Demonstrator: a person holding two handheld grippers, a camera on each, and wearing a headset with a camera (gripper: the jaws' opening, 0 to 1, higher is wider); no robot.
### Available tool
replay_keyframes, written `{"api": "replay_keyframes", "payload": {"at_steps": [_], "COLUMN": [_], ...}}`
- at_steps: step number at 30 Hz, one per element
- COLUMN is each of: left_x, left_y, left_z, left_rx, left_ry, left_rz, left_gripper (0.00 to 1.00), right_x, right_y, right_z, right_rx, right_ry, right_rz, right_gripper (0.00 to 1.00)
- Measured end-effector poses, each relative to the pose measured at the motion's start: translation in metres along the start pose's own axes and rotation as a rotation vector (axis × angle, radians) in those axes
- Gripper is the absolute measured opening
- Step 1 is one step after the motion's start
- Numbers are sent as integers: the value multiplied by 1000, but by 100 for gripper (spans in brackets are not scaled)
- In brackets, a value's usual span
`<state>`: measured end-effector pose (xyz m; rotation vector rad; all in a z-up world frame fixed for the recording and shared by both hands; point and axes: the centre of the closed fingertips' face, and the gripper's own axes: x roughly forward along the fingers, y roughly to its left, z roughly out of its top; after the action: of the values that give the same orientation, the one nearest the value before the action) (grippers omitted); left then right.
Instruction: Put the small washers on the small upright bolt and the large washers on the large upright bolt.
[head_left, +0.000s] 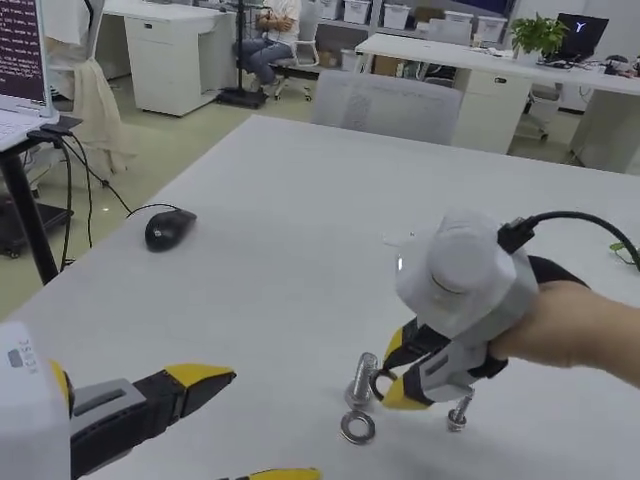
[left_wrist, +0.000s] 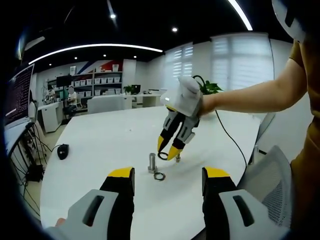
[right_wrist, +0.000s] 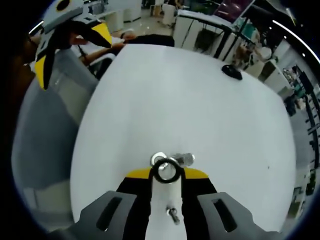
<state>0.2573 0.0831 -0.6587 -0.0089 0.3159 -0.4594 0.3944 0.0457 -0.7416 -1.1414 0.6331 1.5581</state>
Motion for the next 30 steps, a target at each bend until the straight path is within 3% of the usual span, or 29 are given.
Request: {"api": "replay_keyframes", "payload": {"at_steps": [5,9,15,30], "left_x": [-1,-3,-5,-3], "left_y": [3,6,12,12], "left_z": [-1,-1,-5,-5], "left_rx": [-5,-8,-19,-28], "left_ry": [0,1,6,11], "left_rz": [10,24,39,51], "left_gripper": [53,53,53,53], "right_x": [3,10,22,50], "right_y": [-17,-21,-17,-18], "right_z": [8,11,5,-8], "right_rx": [-21,-40,-37,-60], "right_ry": [7,19,49,98], "right_rz": [-9,1,45,68], "right_gripper": [21,21,22,22]}}
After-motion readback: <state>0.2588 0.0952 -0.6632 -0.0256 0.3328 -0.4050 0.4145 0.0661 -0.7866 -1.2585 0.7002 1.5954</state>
